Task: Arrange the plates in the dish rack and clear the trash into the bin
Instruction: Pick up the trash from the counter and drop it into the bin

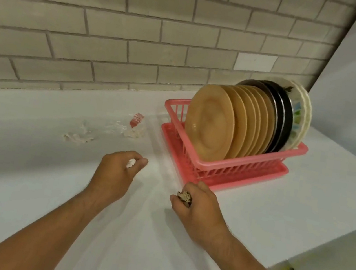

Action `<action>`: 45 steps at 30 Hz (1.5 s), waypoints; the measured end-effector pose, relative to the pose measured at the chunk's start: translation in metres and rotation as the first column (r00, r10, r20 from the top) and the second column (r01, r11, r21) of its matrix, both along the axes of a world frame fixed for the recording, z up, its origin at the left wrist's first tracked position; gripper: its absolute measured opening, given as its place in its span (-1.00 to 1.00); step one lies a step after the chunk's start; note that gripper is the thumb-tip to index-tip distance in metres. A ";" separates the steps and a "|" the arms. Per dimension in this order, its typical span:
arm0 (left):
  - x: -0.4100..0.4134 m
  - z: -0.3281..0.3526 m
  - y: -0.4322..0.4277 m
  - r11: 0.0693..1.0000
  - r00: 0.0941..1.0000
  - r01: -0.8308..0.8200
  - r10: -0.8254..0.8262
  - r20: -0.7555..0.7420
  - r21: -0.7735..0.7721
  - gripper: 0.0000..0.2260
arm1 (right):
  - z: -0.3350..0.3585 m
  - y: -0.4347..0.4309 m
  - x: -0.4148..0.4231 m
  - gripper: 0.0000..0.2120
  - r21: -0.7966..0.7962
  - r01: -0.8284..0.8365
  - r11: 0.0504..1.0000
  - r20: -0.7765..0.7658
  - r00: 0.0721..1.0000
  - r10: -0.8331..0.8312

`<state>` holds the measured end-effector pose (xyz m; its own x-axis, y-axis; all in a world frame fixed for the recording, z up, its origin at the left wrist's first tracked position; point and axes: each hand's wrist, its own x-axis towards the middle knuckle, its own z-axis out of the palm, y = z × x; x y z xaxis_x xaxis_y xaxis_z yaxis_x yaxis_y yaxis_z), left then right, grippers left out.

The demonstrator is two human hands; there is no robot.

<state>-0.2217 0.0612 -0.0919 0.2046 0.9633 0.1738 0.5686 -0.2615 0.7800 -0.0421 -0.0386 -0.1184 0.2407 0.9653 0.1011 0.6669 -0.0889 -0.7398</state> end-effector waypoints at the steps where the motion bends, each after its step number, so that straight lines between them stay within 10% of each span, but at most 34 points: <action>1: 0.010 0.002 -0.013 1.000 0.999 -0.003 0.003 -0.049 0.003 -0.85 | 0.001 -0.009 0.009 -0.68 0.011 -0.003 1.000 -0.004 1.000 0.003; 5: 0.052 0.005 -0.061 0.994 0.973 0.082 -0.094 -0.211 -0.069 -0.91 | 0.013 -0.047 0.052 -0.71 -0.001 -0.010 1.000 -0.072 0.997 0.010; 10: 0.093 0.003 -0.114 0.973 0.995 0.104 -0.103 0.016 -0.208 -0.76 | 0.025 -0.096 0.099 -0.67 -0.072 -0.095 0.993 -0.263 0.962 0.073; 16: 0.129 0.009 -0.162 0.978 0.971 0.132 -0.160 -0.179 -0.161 -0.90 | 0.023 -0.134 0.131 -0.80 -0.146 -0.072 0.987 -0.101 0.993 0.057; 25: 0.164 -0.006 -0.198 0.958 0.956 0.265 -0.276 -0.098 -0.111 -0.45 | 0.004 -0.171 0.164 -0.57 -0.092 0.123 0.988 0.004 0.992 -0.123; 33: 0.206 -0.069 -0.238 0.895 0.871 0.447 -0.433 -0.234 0.009 -0.63 | -0.055 -0.209 0.205 -0.57 -0.170 0.208 0.963 0.041 0.978 -0.204; 45: 0.303 -0.254 -0.286 0.927 0.795 0.264 -0.365 -0.484 -0.267 -0.59 | -0.258 -0.277 0.314 -0.74 -0.481 0.140 0.866 0.048 0.990 -0.134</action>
